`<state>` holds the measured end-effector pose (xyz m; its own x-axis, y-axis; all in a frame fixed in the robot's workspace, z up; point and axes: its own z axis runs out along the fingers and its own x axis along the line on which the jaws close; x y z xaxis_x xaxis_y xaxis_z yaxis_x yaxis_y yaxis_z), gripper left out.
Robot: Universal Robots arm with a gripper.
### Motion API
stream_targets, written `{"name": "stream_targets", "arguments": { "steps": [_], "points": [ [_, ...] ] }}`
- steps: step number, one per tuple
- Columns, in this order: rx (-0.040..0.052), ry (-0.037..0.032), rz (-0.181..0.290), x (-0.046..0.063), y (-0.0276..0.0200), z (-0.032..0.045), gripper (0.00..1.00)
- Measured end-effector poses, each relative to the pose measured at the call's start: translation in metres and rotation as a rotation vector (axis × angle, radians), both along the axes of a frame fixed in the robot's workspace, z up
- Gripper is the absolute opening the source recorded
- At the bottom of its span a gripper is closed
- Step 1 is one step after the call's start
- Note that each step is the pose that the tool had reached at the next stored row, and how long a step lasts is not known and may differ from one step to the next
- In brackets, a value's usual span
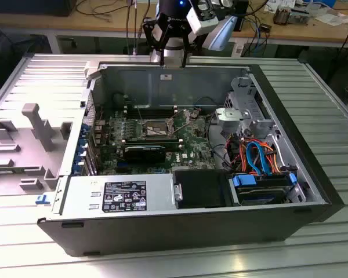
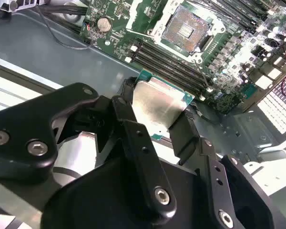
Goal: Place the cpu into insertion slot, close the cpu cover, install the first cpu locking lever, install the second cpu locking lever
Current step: 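Place the cpu into insertion slot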
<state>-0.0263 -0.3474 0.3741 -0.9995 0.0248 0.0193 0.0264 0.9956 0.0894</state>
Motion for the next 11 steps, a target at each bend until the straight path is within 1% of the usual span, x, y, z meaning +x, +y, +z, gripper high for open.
{"name": "stream_targets", "arguments": {
  "steps": [3,6,11],
  "points": [
    [0.0001,-0.0001,0.0,-0.0006,-0.0009,-0.0001,0.54],
    [-0.0002,0.0001,0.0,-0.0021,-0.003,-0.0005,0.54],
    [0.0001,0.0,0.001,-0.0038,-0.0058,-0.004,0.54]
  ]
}}
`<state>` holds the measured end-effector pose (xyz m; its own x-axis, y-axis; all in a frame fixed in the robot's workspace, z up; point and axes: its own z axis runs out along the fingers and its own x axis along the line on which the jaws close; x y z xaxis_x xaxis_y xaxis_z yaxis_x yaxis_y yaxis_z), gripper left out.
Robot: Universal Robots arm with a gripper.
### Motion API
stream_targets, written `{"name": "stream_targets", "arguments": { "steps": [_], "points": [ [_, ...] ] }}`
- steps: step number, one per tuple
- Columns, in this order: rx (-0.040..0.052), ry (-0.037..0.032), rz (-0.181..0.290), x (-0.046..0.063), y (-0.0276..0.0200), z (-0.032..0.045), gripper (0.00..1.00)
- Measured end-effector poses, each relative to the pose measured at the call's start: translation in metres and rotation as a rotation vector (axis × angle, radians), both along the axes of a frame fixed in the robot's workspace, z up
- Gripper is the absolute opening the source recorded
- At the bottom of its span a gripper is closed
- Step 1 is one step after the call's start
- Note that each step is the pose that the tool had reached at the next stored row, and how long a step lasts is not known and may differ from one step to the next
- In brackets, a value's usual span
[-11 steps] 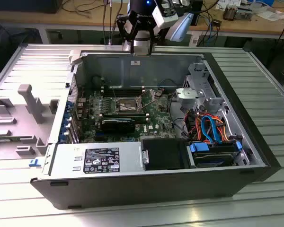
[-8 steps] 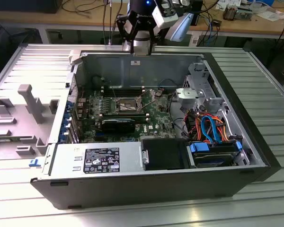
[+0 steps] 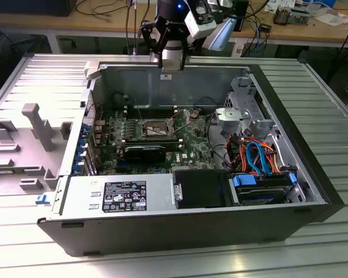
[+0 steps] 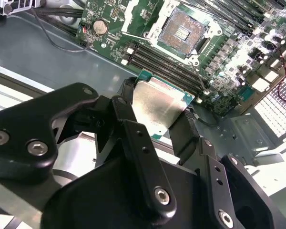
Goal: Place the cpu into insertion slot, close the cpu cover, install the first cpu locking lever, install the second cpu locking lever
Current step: 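Place the cpu into insertion slot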
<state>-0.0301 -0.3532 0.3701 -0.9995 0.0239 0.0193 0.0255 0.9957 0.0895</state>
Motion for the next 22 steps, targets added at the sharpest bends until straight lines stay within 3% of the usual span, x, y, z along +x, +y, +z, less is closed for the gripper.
{"name": "stream_targets", "arguments": {
  "steps": [13,16,18,22],
  "points": [
    [-0.0058,0.0001,0.019,-0.008,-0.0046,-0.0084,0.54],
    [-0.0327,0.0002,0.02,-0.011,-0.0048,-0.0098,0.54],
    [-0.0372,0.0004,0.021,-0.011,-0.0053,-0.0109,0.54],
    [-0.0372,0.0004,0.021,-0.011,-0.0059,-0.013,0.54]
  ]
}}
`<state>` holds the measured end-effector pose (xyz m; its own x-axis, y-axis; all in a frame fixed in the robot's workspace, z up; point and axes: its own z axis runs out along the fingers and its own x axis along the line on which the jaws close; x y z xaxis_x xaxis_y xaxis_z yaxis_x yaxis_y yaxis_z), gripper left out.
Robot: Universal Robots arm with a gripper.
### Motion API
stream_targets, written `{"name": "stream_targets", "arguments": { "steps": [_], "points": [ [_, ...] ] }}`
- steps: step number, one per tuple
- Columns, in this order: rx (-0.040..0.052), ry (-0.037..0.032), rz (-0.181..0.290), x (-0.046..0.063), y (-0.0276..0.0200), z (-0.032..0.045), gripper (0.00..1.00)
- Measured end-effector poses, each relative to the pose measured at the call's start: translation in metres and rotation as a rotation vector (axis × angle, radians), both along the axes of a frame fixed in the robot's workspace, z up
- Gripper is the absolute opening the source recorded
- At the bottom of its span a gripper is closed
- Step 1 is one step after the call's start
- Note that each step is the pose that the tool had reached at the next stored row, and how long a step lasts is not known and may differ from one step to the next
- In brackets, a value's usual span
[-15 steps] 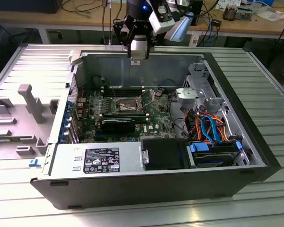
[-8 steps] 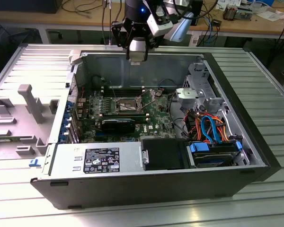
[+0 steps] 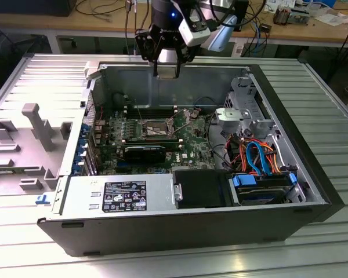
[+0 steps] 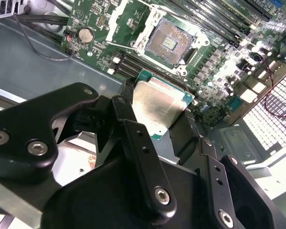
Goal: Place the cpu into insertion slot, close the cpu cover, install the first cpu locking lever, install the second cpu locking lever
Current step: 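Place the cpu into insertion slot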
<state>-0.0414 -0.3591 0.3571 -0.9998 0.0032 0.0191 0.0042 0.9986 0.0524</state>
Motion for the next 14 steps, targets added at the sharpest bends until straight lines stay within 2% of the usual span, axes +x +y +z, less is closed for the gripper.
{"name": "stream_targets", "arguments": {
  "steps": [14],
  "points": [
    [-0.0002,-0.0001,0.0,-0.0004,-0.0013,-0.0064,0.54]
  ]
}}
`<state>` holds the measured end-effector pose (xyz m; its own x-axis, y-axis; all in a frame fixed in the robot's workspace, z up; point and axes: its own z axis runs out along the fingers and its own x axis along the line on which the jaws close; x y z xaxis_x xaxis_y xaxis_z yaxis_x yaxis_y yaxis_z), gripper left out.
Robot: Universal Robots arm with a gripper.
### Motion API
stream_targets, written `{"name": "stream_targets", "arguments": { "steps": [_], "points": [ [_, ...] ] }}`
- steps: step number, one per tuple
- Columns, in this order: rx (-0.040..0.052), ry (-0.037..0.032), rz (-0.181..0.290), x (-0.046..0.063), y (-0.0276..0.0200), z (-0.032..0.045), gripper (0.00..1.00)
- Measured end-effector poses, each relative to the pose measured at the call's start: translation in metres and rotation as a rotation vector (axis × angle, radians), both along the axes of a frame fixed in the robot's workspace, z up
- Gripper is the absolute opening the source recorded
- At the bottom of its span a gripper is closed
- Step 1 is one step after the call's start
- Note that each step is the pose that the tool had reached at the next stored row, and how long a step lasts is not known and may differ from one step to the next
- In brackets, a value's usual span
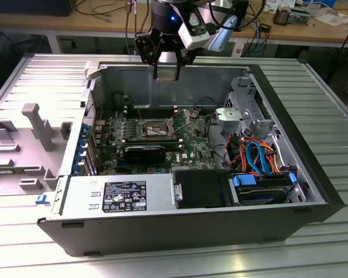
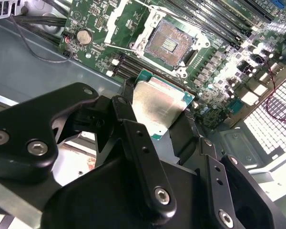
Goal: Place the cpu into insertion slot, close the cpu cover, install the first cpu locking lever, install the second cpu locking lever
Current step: 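Place the cpu into insertion slot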
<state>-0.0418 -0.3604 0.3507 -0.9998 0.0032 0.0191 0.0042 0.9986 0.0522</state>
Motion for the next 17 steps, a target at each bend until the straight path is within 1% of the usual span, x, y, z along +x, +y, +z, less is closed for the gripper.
{"name": "stream_targets", "arguments": {
  "steps": [17],
  "points": [
    [-0.0003,0.0001,0.0,0.0,-0.0009,-0.0052,0.54]
  ]
}}
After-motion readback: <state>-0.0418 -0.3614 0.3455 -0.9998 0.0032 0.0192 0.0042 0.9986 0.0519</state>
